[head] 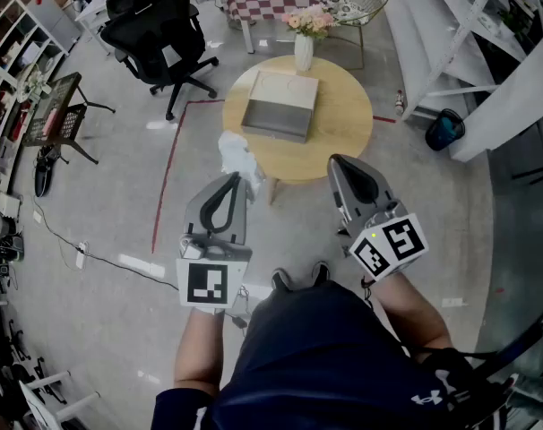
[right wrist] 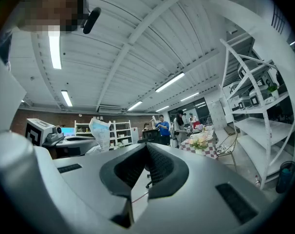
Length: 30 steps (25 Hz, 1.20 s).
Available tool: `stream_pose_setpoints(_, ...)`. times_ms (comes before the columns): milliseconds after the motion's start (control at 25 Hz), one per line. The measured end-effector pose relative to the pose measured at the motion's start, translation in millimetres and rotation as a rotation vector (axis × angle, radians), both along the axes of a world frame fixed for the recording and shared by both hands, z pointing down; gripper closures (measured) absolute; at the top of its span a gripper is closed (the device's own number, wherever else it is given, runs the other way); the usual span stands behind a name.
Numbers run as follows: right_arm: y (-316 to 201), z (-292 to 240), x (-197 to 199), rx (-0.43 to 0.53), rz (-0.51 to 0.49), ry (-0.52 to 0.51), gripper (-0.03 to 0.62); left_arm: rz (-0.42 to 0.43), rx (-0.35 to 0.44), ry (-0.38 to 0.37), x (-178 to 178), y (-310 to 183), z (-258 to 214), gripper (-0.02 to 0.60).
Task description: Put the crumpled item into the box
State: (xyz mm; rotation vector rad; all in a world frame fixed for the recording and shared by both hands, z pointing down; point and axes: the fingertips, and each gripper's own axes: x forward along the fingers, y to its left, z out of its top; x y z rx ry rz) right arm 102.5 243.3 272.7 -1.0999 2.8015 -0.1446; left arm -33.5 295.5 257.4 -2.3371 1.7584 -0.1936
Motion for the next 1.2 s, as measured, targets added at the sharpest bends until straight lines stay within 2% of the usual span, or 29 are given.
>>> stream_pose_setpoints(360, -6, -3, 19, -0.025, -0.02, -0.029, 0.589, -0.025, -0.004, -0.015, 17, -3, -5, 0.563)
stream_pose_setpoints(880, -26, 11, 70, -0.067, -0.033, -0.045, 0.589, -0.062, -0.033, -0.034, 62, -10, 13, 0.563)
stream_pose_setpoints(1200, -43, 20, 71, -0.105, -0.032, -0.052, 0.589, -0.07, -0.067, -0.023, 59, -27, 20, 0.563)
